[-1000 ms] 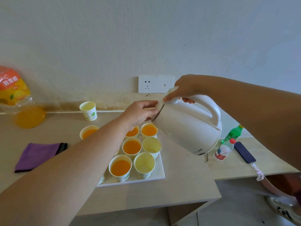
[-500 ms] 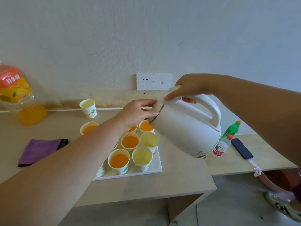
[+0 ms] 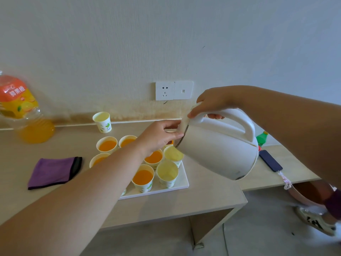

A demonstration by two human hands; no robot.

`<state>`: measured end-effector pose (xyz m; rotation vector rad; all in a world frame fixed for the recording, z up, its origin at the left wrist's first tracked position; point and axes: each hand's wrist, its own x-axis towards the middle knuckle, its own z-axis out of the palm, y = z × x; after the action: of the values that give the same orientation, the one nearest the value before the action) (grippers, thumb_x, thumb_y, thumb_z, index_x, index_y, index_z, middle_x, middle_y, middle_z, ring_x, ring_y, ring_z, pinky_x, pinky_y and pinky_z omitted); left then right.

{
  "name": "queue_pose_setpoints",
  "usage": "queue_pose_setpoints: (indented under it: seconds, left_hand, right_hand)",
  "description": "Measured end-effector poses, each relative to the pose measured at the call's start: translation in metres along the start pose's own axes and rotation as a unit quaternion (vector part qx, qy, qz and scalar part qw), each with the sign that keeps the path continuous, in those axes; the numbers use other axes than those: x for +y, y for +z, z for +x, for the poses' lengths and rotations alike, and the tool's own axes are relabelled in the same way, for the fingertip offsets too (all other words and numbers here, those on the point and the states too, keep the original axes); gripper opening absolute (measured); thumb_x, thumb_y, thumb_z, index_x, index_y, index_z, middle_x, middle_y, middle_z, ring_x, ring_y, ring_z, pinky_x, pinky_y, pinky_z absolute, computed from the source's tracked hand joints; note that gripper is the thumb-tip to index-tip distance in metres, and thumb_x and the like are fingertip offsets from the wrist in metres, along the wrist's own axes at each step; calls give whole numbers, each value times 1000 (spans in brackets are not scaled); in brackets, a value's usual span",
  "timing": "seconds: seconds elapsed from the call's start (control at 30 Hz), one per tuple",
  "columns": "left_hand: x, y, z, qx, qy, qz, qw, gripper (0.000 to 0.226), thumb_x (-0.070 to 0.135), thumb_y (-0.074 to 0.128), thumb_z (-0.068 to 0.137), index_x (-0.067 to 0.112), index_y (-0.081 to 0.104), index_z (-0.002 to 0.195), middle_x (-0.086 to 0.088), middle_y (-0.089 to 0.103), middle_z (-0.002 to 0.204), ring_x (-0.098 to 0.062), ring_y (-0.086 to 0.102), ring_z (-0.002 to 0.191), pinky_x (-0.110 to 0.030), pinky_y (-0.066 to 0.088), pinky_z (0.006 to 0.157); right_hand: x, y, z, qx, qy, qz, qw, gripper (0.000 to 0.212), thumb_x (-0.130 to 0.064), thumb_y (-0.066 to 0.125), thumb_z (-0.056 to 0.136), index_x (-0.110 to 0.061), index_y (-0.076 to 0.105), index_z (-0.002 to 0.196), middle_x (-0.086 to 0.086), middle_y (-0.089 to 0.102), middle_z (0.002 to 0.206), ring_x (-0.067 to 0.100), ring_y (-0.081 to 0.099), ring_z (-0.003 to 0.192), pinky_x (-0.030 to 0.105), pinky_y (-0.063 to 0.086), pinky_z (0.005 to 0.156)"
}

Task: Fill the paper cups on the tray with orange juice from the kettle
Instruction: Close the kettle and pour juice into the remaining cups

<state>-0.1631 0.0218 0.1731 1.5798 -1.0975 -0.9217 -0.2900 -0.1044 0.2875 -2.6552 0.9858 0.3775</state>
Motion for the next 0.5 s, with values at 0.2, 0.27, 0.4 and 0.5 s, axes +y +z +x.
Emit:
queue_pose_setpoints:
  seconds: [0.2,0.27,0.4,0.5]
  left_hand:
    - [-4,-3,-3,4,-1,-3,1000,40,15,67,87,24,60,126,17,64,105,3,59,92,-9,50,71]
    - [-5,-3,-3,5,-3,-1,1000,40,16,66,88,24,60,126,17,64,106,1,59,93,-12,50,73]
    - [-9,-4,-3,7,-11,-8,1000,39,16,65,89,25,60,126,12,65,112,-6,60,99,-16,51,77]
    - [-7,-4,-2,7,-14,-9,1000,39,15,64,89,24,59,127,9,65,116,-11,60,105,-20,51,79]
  right_hand:
    - [-10,2,6,-4,-2,-18,1000,46,-53,58,85,-7,60,82,6,60,65,18,54,52,25,43,57]
    - [-12,3,9,-7,0,-20,1000,47,-54,59,84,-7,59,81,6,60,66,19,54,53,26,46,59]
    - [-16,5,14,-13,2,-31,999,51,-56,59,84,-5,62,84,6,60,65,19,55,52,28,49,61]
    - [-17,2,16,-13,5,-43,999,52,-57,58,84,-5,62,84,5,60,62,19,55,51,31,51,66]
